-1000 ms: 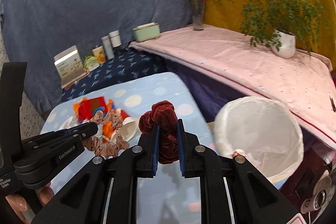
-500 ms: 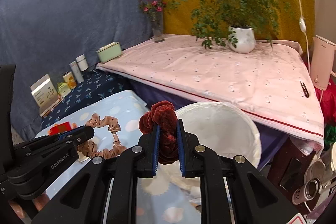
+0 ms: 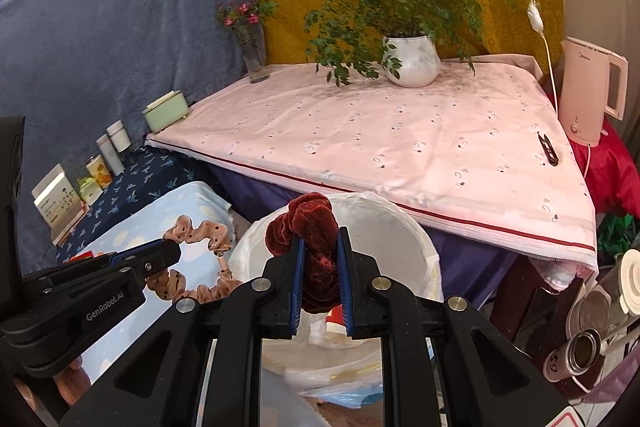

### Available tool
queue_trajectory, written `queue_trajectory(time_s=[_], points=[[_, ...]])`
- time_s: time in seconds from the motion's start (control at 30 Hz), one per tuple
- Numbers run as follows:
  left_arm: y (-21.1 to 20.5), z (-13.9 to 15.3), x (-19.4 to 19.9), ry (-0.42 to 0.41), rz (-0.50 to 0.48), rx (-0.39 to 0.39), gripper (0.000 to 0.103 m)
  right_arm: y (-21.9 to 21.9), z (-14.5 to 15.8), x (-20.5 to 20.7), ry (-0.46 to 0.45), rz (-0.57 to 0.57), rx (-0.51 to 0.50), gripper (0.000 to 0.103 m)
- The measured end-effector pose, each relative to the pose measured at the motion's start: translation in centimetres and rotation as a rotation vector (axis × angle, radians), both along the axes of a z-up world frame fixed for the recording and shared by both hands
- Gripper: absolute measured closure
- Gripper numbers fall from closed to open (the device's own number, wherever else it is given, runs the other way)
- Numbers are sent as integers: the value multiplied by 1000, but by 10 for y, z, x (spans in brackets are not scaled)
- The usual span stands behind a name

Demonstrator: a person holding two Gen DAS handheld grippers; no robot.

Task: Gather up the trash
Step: 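Carry both scrunchies in the left and right grippers to the bin, then open the right gripper over the bin while the left gripper releases its scrunchie, then move both open grippers back over the white gloves on the table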

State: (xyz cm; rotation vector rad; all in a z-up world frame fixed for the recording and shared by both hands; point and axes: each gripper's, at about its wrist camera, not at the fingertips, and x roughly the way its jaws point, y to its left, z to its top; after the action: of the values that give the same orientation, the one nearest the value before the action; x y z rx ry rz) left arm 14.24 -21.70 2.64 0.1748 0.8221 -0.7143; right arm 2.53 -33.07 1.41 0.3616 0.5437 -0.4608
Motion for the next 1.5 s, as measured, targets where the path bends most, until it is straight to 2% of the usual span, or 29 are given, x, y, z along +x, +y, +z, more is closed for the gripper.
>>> queue_trajectory(time_s=[0.2, 0.23, 0.33, 0.37, 0.43, 0.57, 1.0, 1.13, 1.5], points=[[-19, -10, 5, 13, -24, 9, 92, -16, -12, 6, 21, -16, 16, 88], [-21, -11, 6, 18, -23, 11, 88, -18, -13, 7, 24, -16, 18, 86], [-21, -15, 11, 31, 1, 6, 61, -21, -16, 12, 32, -23, 16, 82], [-20, -15, 12, 27, 12, 0, 56, -21, -17, 14, 31, -22, 15, 80], [-19, -17, 14, 24, 17, 1, 55, -21, -17, 16, 32, -22, 14, 74], [-14, -17, 19, 15, 37, 2, 46, -18, -15, 16, 18, -30, 5, 62], [25, -10, 24, 3, 110, -24, 45, 11, 2, 21, 4, 14, -17, 57], [44, -6, 26, 2, 147, -40, 40, 26, 10, 23, -5, 32, -35, 53], [109, 5, 28, -22, 249, -74, 37, 74, 27, 33, -20, 116, -62, 51]])
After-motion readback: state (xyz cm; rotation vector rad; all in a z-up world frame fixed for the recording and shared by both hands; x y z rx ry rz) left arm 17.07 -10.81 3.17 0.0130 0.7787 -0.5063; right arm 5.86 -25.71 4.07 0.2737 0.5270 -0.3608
